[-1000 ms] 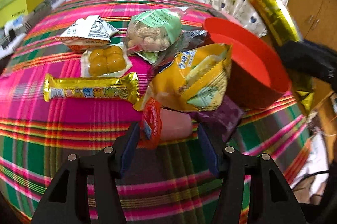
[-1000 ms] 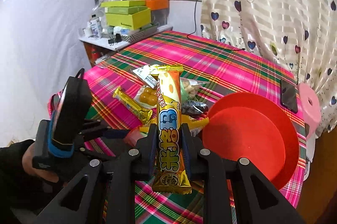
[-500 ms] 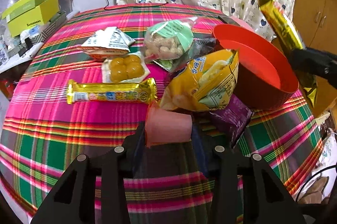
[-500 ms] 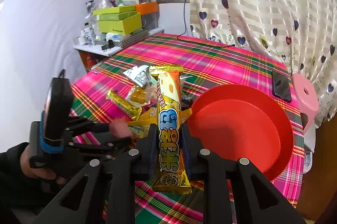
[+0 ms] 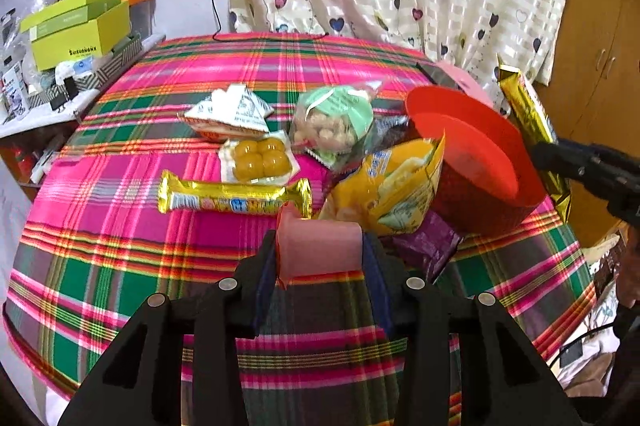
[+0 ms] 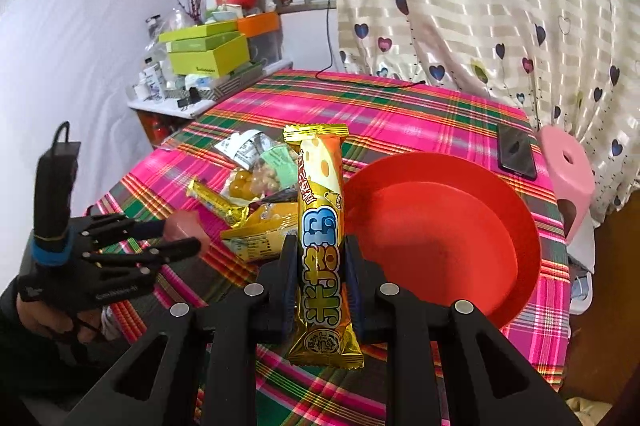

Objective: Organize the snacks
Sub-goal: 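Carry the wafer bar with the right tool while the left tool grasps the pink cup, then lower the wafer bar and pink cup into the red basket with both tools and release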

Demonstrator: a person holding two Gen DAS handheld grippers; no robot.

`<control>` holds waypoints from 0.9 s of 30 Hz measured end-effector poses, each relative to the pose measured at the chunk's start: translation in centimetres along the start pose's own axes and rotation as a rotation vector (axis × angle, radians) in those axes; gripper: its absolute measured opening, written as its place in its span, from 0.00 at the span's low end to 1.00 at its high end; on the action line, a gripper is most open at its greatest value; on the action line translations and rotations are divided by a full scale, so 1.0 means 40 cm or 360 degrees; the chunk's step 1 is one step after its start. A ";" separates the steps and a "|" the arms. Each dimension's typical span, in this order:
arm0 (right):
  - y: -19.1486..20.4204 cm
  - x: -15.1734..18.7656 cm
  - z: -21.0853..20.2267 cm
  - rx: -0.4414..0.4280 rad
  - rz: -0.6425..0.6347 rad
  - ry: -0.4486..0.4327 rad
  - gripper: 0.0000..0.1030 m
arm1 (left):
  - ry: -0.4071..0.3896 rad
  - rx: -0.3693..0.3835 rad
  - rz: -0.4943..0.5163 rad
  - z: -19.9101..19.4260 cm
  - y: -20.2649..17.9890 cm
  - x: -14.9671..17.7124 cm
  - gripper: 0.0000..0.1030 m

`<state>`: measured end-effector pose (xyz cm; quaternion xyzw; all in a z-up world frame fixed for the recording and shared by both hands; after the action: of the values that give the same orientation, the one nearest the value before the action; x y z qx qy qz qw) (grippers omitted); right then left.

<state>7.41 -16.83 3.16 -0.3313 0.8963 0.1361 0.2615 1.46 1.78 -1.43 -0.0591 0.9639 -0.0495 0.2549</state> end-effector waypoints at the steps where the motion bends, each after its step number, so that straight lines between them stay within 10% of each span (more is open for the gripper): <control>1: -0.004 0.001 -0.002 0.0004 0.0005 -0.0003 0.19 | -0.0009 0.0002 0.0001 -0.004 -0.001 -0.003 0.41; 27: -0.173 0.017 -0.003 0.0141 0.0281 -0.0002 0.19 | -0.0132 0.0179 0.0260 -0.043 -0.183 -0.147 0.41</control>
<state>11.55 -22.38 2.37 -0.2391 0.9270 0.1191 0.2634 6.33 -4.51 3.83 0.0322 0.9498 -0.0802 0.3005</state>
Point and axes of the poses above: each gripper's, at about its wrist camera, not at the fingertips, and z roughly the way its jaws point, y to its left, x to its underside, the point moved 3 cm from there along z, roughly the way its jaws point, and after that the axes turned 14 degrees about y, right-handed, at the moved point
